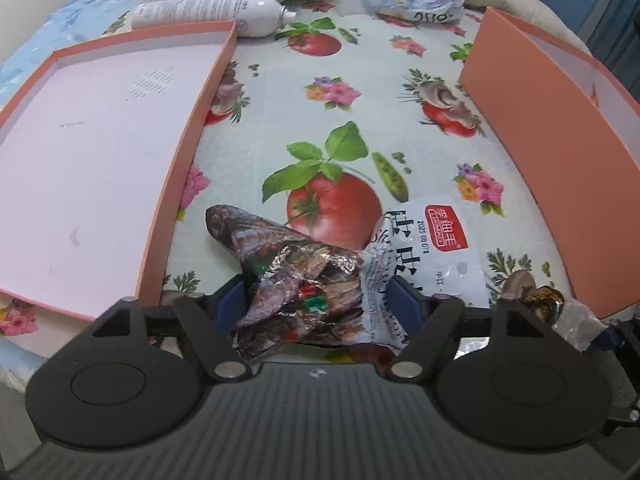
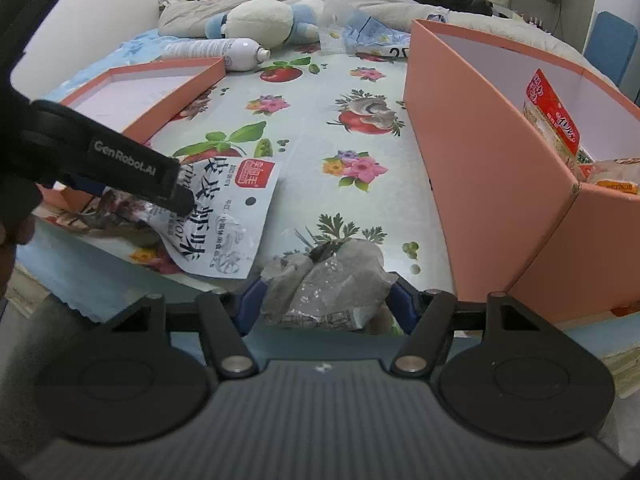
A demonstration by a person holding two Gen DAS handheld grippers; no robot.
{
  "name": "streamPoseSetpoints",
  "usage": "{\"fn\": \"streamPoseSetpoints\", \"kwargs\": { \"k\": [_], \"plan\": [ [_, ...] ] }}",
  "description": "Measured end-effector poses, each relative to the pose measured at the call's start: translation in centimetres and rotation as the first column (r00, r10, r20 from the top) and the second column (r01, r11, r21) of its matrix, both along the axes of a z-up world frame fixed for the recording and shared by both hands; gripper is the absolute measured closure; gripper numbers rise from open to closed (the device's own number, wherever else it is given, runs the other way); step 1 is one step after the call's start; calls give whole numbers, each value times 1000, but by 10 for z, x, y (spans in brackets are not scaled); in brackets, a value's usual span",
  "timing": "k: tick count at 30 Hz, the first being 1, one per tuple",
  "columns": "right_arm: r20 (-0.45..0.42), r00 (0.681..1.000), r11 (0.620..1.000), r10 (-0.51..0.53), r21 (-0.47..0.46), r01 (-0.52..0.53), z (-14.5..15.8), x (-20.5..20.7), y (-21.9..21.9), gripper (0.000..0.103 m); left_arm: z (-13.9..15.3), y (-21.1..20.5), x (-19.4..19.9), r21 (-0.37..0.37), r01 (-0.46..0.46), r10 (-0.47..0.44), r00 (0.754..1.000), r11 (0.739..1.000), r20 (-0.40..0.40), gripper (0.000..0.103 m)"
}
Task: Organize snacks
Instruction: 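Grasp and lift the foil pack with the left tool while the right tool lifts the clear bag, then carry both packs over the deep pink box and open both tools inside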
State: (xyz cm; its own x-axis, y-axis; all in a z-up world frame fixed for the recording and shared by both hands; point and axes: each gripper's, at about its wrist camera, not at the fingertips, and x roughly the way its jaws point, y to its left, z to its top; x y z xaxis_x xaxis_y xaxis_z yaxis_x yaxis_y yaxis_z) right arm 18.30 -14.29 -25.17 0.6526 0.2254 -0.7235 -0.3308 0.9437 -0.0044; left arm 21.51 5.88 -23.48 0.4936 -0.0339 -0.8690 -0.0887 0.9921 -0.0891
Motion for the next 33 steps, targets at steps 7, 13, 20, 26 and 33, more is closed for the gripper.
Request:
{"fn": "streamPoseSetpoints", "kwargs": {
  "k": [7,13,20,26,33],
  "plan": [
    [3,1000,1000,-5,0,5,10,-3,-6,45,14,-3,-7,26,1,-2,1000,1000,28,36],
    [11,1000,1000,-10,10,9,22,-10,-13,48,39,-5,-16,19,-22,21,998,1000,66,37],
    [40,999,1000,1,25,-2,44,-26,-25,48,66,-6,-32,55,-40,35,994,998,99,38],
    [71,997,998,-12,58,8,75,-48,-43,48,91,-6,-50,40,-52,46,991,998,127,38],
    [130,990,994,-54,97,41,114,-65,-64,48,126,-17,-76,12,-48,45,982,999,181,38]
  ]
}}
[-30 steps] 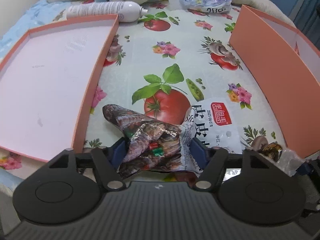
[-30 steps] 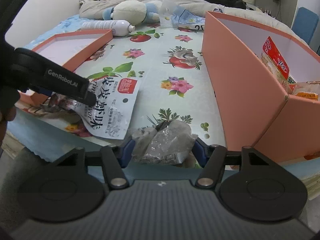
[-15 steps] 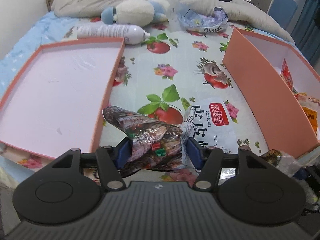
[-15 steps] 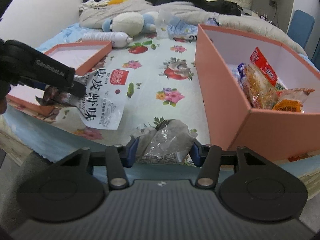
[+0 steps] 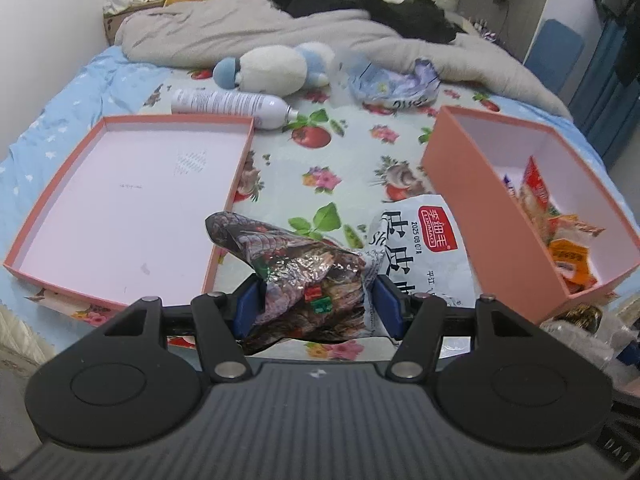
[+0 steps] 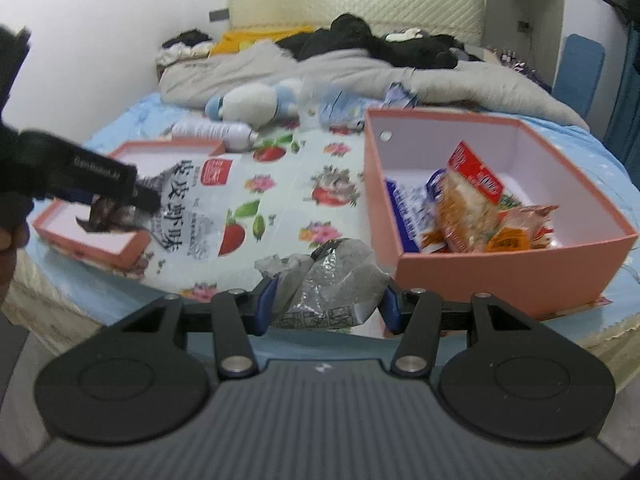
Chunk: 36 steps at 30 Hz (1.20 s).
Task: Organize snacks
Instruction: 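Carry both packs over the deep pink box and open both tools inside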
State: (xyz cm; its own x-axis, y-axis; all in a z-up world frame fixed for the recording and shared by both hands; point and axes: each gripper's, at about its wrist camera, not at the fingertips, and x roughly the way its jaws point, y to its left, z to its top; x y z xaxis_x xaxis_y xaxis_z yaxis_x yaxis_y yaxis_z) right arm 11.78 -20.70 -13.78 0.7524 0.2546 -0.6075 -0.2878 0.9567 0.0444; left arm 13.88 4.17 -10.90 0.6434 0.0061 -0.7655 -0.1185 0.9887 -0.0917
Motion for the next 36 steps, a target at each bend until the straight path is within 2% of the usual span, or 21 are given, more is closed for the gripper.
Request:
{"fn": "streamPoseSetpoints", "kwargs": {
  "k": [8,12,19,26,36],
  "plan": [
    [50,996,997,-68,22,67,38,-20,-30,48,42,-28,-27,0,75,-75,993,997,90,38],
    [77,991,994,-107,31,105,53,-30,-43,48,58,-44,-35,-23,104,-101,988,994,117,38],
    [71,983,985,-169,54,165,64,-39,-68,48,64,-76,-35,-79,169,-159,980,982,118,38],
    [44,974,974,-221,61,218,57,-21,-86,48,56,-110,-4,-106,231,-221,971,967,94,38],
    [17,966,964,-259,74,257,41,49,-108,48,39,-147,85,-110,286,-281,958,952,56,38]
  ]
}}
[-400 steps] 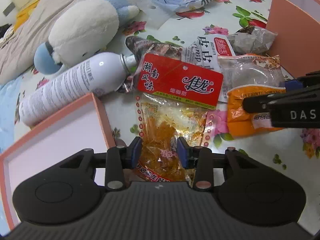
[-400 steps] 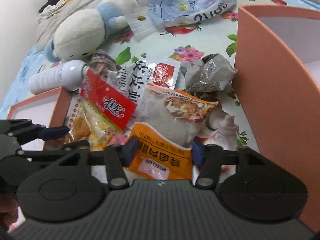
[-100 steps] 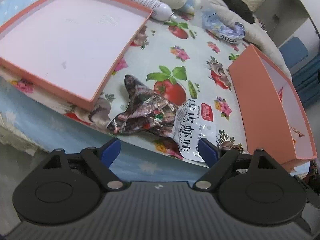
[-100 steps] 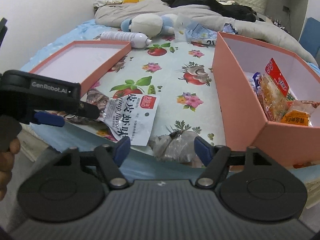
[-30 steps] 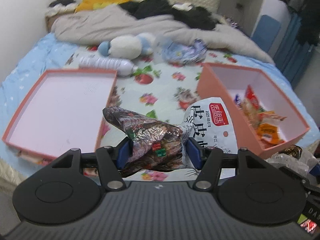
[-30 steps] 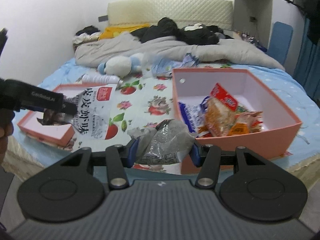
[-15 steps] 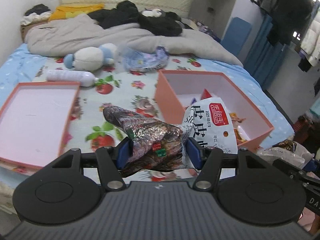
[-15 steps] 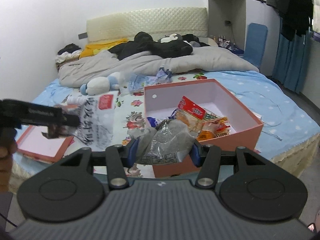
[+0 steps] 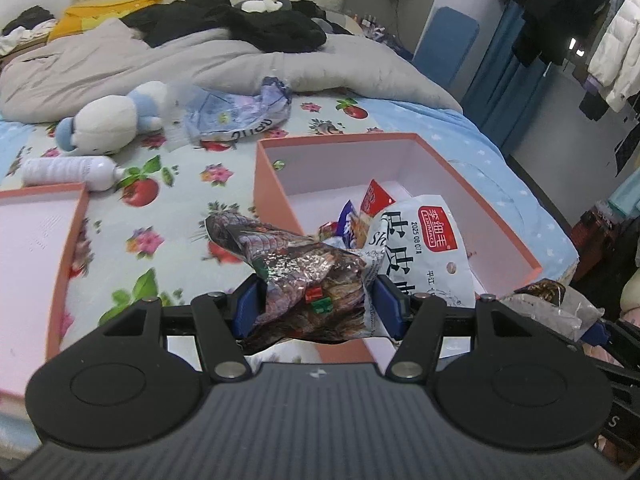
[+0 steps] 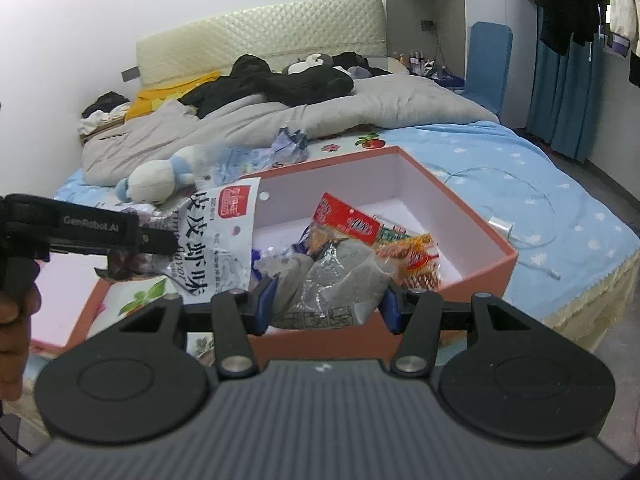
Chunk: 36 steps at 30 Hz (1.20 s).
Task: Organize snacks
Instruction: 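Carry both packs over the deep pink box and open both tools inside, then raise both open tools up and away from the deep pink box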
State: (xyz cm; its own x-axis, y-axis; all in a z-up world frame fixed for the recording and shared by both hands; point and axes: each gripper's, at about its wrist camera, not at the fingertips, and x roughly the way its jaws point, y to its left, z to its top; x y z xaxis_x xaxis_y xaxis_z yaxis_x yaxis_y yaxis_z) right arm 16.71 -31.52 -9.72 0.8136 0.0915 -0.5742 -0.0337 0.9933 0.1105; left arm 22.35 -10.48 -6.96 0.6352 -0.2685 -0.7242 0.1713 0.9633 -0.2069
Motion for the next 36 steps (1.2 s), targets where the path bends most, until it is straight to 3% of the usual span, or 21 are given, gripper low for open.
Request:
{"fn": "streamPoseSetpoints", "kwargs": {
  "k": [12,21,23,27,36],
  "plan": [
    [-45,998,999,-42,6,42,-32,96,-21,48,-32,-33,117,18,49,-49,998,999,-35,38],
    [-68,996,998,-61,17,63,-51,144,-27,46,-49,-39,173,24,80,-79,996,997,-48,38],
    [-77,994,996,-79,24,81,-52,150,-29,41,-50,-39,177,34,80,-79,996,996,-47,35],
    [-91,992,996,-86,25,89,-51,151,-29,41,-45,-31,176,7,65,-64,997,998,-42,23],
    [0,997,997,-72,34,72,-11,119,-19,40,6,-14,131,10,58,-59,997,998,51,22]
  ]
}}
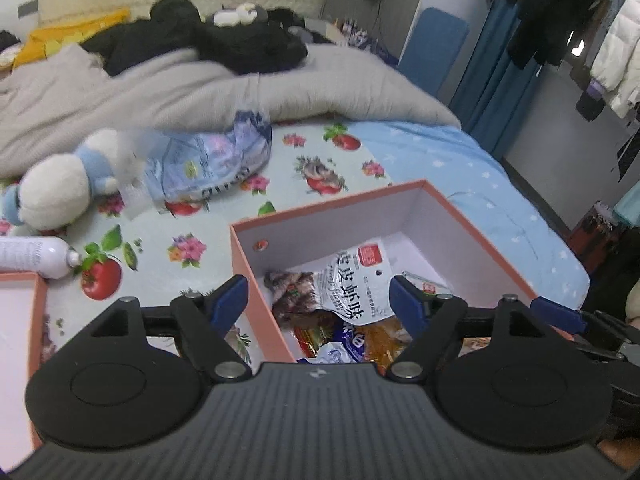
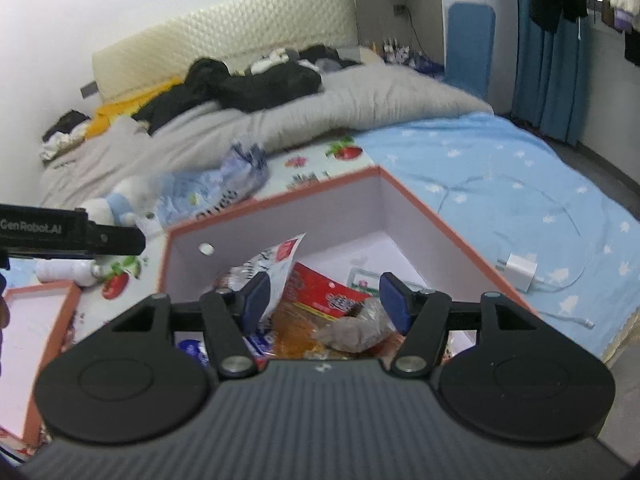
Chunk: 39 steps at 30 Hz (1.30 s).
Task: Organize snacks
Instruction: 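Raise both open tools up and away from the deep pink box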
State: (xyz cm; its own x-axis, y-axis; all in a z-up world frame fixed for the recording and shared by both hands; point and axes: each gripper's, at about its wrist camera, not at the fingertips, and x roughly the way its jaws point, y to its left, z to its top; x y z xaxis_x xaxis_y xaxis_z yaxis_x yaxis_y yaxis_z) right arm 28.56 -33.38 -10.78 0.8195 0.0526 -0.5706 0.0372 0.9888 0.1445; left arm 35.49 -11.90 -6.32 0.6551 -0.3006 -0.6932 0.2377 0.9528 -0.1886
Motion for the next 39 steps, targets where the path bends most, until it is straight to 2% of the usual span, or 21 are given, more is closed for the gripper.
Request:
{"fn": "streamPoseSetpoints", "kwargs": {
  "k": [11,18,24,27,31,39],
  "plan": [
    [139,989,999,41,-4,-41,60,-67,18,40,70,17,-96,-1,-12,12,992,1000,127,22],
    [196,980,999,43,2,-44,79,-102,22,40,97,25,-152,-9,-9,11,982,1000,186,22],
    [200,979,999,43,23,-49,80,-126,21,40,104,23,-191,-14,6,-3,978,1000,208,22],
    [206,978,999,38,16,-42,81,-136,20,34,105,22,-205,-12,12,-9,977,1000,213,22],
    [214,977,999,23,18,-27,81,-151,17,33,107,25,-223,-15,14,-10,972,1000,234,22],
    [189,981,999,31,2,-32,68,-181,21,33,94,32,-251,-16,0,3,975,1000,222,22]
  ]
}}
